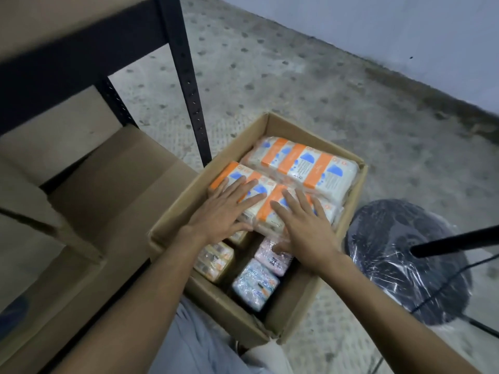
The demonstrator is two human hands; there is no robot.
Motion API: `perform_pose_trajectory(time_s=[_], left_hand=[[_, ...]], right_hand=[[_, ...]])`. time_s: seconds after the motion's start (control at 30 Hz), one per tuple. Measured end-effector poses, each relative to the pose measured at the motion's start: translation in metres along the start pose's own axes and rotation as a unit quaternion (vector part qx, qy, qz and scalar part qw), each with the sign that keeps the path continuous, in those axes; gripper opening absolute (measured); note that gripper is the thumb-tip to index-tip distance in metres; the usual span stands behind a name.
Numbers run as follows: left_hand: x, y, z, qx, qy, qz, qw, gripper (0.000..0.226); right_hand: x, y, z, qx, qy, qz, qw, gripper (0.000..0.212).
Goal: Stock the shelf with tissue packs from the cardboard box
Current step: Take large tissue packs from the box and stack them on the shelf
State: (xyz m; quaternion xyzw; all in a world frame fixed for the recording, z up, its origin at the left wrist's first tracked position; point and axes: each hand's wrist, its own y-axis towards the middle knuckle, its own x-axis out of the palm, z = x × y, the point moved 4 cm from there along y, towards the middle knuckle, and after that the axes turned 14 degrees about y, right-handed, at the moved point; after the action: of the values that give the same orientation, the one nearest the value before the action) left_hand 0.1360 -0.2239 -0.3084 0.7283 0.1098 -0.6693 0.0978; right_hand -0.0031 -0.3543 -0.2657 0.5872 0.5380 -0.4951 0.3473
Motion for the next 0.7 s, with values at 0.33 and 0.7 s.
perform_pose_trajectory(time_s=[0.33, 0.7], left_hand=[[-0.004, 0.003, -0.004, -0.027, -0.082, 0.037, 0.996, 0.053], [-0.048, -0.019, -0.001, -0.073, -0.148, 0.113, 0.980, 0.043]], right_hand=[[-0.013, 0.000, 0.001, -0.020, 0.078, 0.027, 0.996, 0.067], [-0.051, -0.006, -0.005, -0.065, 0.125, 0.006, 0.990, 0.058]])
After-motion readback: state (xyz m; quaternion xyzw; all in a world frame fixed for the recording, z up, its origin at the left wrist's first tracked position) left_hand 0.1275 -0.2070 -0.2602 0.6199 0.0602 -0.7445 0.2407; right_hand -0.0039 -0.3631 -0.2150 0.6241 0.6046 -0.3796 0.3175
